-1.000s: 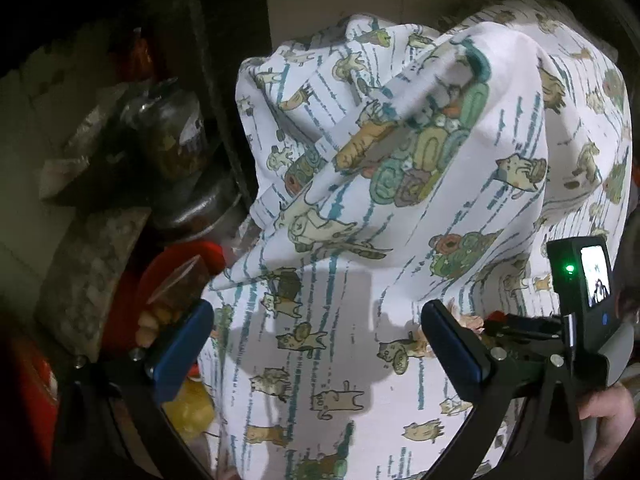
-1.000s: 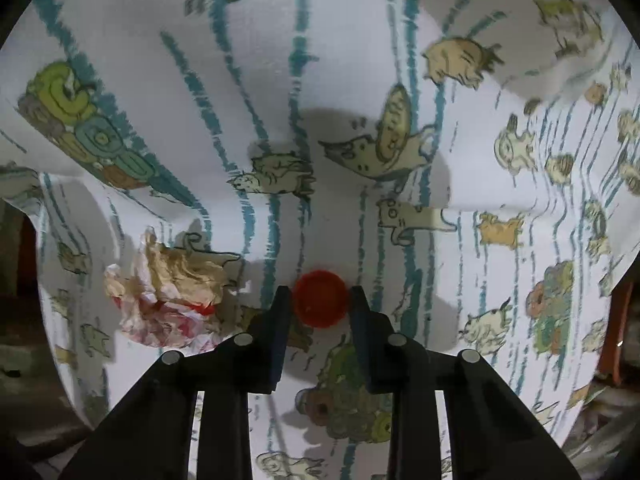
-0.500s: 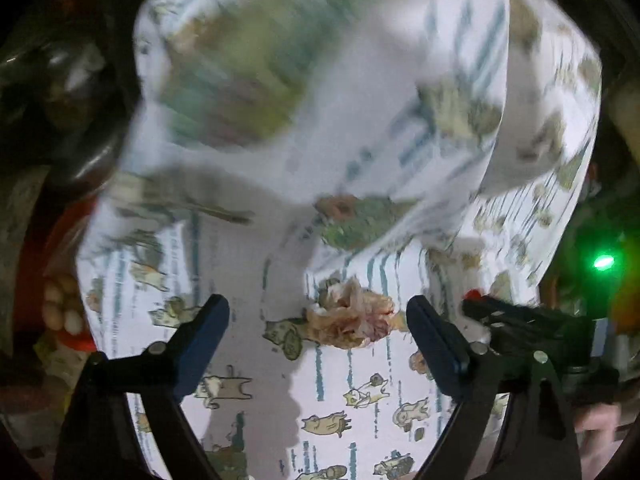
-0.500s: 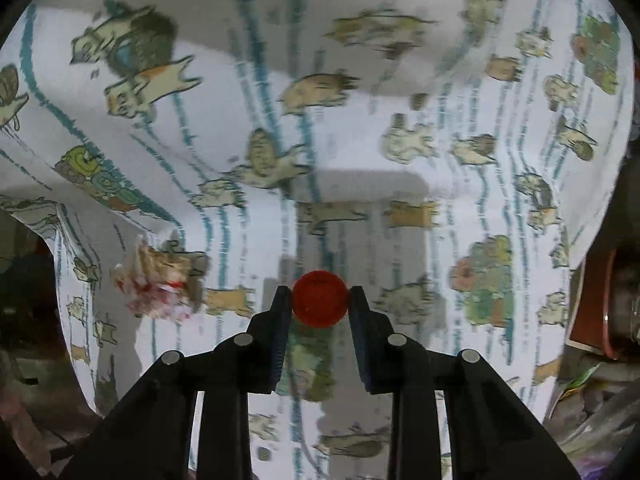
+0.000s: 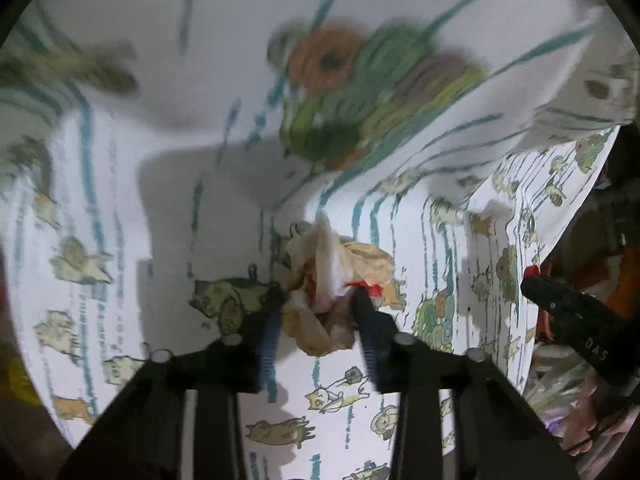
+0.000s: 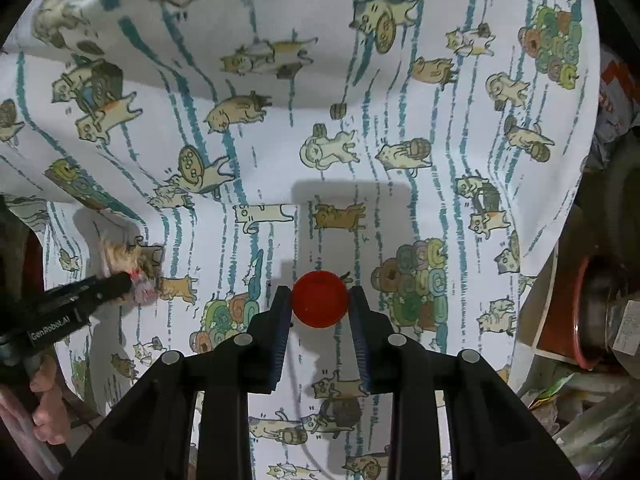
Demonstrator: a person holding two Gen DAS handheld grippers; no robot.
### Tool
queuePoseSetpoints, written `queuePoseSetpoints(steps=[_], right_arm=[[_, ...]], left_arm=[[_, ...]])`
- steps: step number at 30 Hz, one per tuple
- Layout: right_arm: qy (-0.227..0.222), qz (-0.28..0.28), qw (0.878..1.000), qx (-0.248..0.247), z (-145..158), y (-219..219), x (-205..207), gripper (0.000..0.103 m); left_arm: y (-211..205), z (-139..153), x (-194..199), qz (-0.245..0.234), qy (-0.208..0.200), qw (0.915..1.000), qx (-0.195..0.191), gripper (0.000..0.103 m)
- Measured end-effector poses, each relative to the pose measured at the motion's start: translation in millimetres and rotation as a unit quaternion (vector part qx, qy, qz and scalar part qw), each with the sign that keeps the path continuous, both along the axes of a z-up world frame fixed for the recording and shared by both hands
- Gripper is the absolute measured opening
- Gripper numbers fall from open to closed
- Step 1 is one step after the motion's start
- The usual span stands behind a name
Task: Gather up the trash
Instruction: 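Grasp the crumpled tissue with the left tool while the right tool holds the cap, then lower both tools over the pink basket and open them to drop the trash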
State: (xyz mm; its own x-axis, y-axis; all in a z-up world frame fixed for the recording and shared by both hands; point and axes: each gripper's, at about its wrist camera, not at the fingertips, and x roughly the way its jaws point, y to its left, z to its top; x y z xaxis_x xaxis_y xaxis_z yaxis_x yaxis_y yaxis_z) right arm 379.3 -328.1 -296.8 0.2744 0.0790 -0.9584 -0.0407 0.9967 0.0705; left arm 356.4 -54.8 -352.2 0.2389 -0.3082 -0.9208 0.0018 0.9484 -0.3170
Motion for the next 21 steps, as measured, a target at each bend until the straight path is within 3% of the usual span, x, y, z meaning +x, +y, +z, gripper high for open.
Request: queuePoseSetpoints(steps=[6,10,12,14,18,21], right_arm=[[-0.017,0.01,1.0,0.001,17,33,-38,0.031],[-0.051,0.046,0.997,-0.019,30,53,-66,0.031],[-0.066,0.056,0.996,-0.009,29,63,-75,0.031],[-0.079,0.061,0.995,0.006,34,71,-86,0.031],[-0.12,0.063,0.99,0.04,69,80,-115,0.031],[-0.151,0.066,0.985,0.047,93,86,-145,0.031]], left_arm=[[7,42,-26,0.0,-0.059,0.9982,-0.003,0.029],[12,80,-56,0.013,-0.113,0.9931,0.028,0.029],[15,104,-74,0.008,-0.137,0.9905,-0.001,0.029],[18,127,-91,0.015,-0.164,0.9863,0.001,0.029],[26,157,-124,0.016,-0.184,0.9827,-0.011,0.029],[34,174,-147,0.021,-0.198,0.98,0.004,0.029]])
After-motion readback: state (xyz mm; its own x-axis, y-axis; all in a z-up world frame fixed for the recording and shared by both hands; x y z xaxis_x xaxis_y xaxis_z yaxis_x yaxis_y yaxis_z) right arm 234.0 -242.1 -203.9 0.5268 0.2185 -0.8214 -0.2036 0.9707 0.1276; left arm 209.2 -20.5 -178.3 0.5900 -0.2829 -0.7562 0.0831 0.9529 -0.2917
